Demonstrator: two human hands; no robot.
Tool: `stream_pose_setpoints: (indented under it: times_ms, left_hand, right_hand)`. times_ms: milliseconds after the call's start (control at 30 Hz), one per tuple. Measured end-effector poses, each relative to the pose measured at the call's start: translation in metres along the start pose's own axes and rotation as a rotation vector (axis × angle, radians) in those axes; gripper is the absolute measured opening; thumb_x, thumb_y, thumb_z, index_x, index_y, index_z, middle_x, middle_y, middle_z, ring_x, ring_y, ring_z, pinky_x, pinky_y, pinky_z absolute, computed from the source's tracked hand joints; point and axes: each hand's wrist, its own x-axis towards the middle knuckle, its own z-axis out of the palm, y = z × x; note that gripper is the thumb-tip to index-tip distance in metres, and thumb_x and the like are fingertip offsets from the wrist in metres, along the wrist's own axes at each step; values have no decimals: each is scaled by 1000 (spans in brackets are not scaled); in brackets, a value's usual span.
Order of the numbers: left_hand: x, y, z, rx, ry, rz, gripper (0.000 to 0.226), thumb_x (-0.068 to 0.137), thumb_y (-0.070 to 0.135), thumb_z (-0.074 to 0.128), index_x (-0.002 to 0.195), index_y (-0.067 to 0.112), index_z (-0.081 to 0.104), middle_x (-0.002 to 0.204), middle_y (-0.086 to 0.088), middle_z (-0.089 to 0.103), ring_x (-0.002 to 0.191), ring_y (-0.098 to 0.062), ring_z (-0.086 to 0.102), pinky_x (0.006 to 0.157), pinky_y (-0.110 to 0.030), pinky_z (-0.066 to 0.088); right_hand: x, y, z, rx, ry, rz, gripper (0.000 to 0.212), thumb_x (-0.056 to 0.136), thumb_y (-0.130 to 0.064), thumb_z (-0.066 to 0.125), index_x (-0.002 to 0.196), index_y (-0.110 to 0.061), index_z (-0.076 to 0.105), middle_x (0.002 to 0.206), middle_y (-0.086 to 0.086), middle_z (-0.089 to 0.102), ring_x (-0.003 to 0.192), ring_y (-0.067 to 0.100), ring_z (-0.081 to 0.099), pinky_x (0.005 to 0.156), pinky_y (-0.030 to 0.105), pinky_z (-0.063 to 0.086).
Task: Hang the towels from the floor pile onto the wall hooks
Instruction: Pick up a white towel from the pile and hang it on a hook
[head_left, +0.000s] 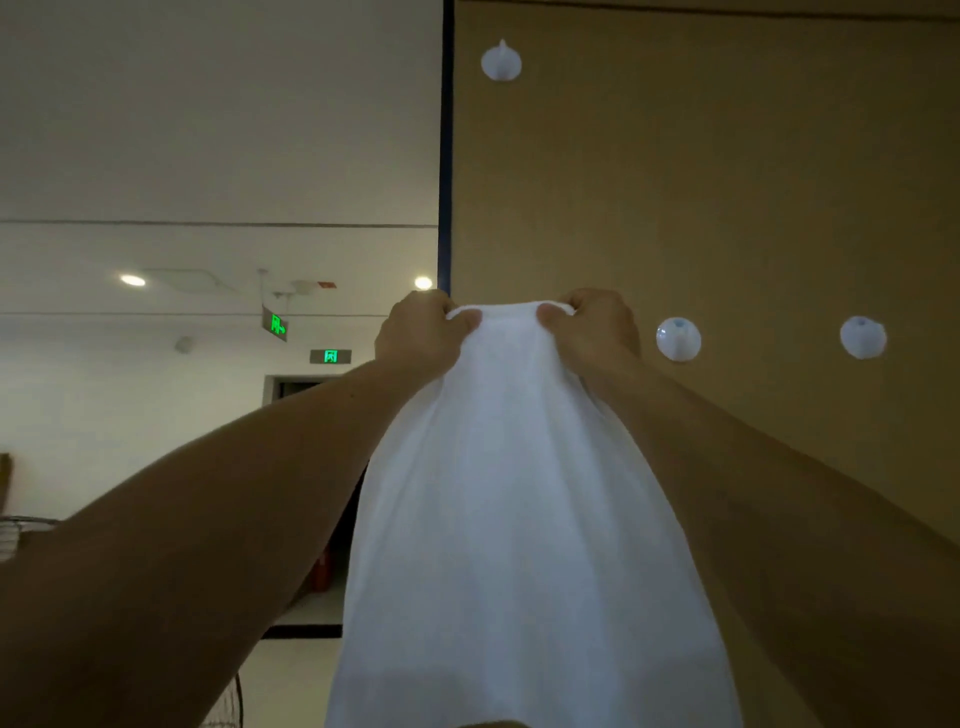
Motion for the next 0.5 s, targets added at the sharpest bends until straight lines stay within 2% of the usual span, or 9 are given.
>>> stream_pose_setpoints:
  times_ms: [100, 200, 267, 333, 400, 467, 500]
  left_hand:
    - [17, -5, 9, 51, 100, -16, 24, 85, 46, 62, 81, 24, 57, 74, 8, 52, 74, -15, 50, 61, -26, 31]
    - [23, -7, 14, 89, 183, 21, 26, 85, 48, 62, 86, 23, 56, 70, 12, 46, 72, -14, 46, 60, -26, 29]
    - [24, -7, 15, 87, 82, -32, 31, 81, 46, 66, 80, 17, 57, 70, 7, 50, 72, -17, 50, 58, -26, 32]
    - [18, -10, 14, 17, -120, -174, 37, 77, 42, 72, 69, 11, 54, 65, 3, 51, 64, -16, 51, 45, -21, 37]
    - [6, -12, 13, -108, -294, -353, 35, 76, 36, 74, 67, 10, 53, 64, 0, 53, 56, -12, 50, 33, -15, 35]
    - [-2, -9, 11, -100, -343, -411, 31, 74, 35, 73, 73, 8, 57, 69, -3, 58, 57, -13, 53, 39, -19, 37]
    - [-4, -7, 11, -34, -350, -384, 31, 73, 36, 72, 76, 8, 58, 71, -4, 59, 59, -14, 54, 44, -21, 38]
  right_hand:
    - [22, 3, 16, -79, 30, -38, 29, 84, -43, 58, 101, -22, 70, 100, -1, 71, 93, 23, 65, 81, 33, 51]
    - [29, 5, 19, -99, 84, -75, 23, 80, -44, 60, 92, -25, 66, 94, -4, 69, 87, 22, 64, 75, 31, 49]
    - [29, 7, 13, -84, 26, -41, 24, 74, -45, 67, 89, -25, 65, 91, -5, 67, 85, 20, 63, 71, 30, 47]
    - [23, 12, 3, -79, -99, 31, 30, 69, -45, 73, 89, -23, 65, 91, -4, 66, 84, 20, 63, 72, 32, 50]
    - [12, 17, -2, -120, -209, 87, 27, 70, -42, 70, 83, -19, 67, 87, -1, 69, 83, 23, 66, 76, 36, 55]
    - [1, 18, 0, -199, -256, 96, 22, 74, -37, 63, 87, -19, 67, 90, 0, 69, 85, 24, 66, 80, 37, 55]
    - [-3, 18, 4, -255, -245, 68, 22, 75, -36, 62, 91, -21, 65, 94, -1, 67, 87, 23, 64, 80, 37, 53]
